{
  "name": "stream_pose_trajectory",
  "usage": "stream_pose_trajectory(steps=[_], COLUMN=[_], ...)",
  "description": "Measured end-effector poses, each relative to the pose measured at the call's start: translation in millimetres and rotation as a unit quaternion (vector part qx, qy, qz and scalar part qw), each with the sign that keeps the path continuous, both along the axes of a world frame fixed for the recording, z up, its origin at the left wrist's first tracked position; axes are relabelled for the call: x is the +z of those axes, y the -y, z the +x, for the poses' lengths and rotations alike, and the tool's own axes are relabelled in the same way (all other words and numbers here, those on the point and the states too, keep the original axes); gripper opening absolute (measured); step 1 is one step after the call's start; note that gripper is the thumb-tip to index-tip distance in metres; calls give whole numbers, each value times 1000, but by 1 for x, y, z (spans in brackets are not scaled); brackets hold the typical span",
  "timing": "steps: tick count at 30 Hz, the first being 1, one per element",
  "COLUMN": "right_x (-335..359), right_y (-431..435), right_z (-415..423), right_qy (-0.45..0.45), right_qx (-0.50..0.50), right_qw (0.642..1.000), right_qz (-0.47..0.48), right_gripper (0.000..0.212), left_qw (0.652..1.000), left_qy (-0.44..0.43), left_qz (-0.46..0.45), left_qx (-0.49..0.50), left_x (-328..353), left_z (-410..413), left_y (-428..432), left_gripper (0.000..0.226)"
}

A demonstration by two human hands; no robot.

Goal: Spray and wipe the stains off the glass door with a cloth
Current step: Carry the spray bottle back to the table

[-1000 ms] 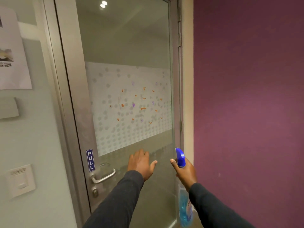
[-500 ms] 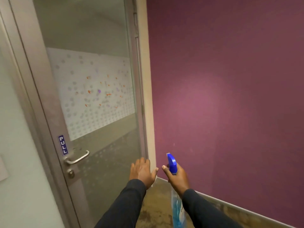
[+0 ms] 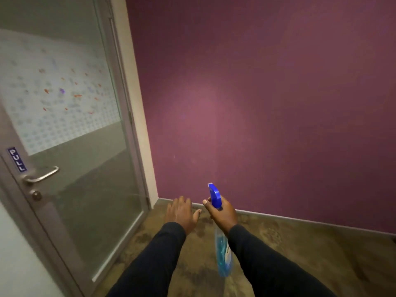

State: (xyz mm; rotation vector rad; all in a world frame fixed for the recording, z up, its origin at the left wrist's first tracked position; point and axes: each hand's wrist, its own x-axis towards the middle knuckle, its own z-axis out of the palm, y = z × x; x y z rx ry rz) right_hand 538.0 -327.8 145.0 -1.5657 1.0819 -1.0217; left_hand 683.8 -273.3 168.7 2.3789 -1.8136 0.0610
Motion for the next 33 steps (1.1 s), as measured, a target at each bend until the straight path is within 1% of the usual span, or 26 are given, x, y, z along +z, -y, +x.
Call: stream_pose_trajectory(steps=[2,7,15,20,27,33], right_x=[-5,-16,-25,-37,-56,-65], right_y=[-22,-74,-153,-209,-311,-393], right_z=[-37,-111,-185,-217,-278,-352], right_qy=[0,5,14,-5,-79,-94], right_qx=[-14,-61,-165,-223,-308,-399], right_qw=[1000,997,985,971,940,901], right_qz=[11,37,52,84,125,140], right_gripper=[21,28,25,34,33,30], left_qw=[1000,997,981,963,934,897], left_qy=[-14,-16,10,-13,-28,-24], left_qz=[19,46,38,56,102,126], left_qx=[-16,-59,-188,-264,-340,-424], left_x=[-11,-30,-28,-41,-73,-82], left_z=[-37,-103,-179,-213,-280,-366], left_y=[-18,-57,-103,-138,-205,-264], left_gripper=[58,64,59,54,53,49])
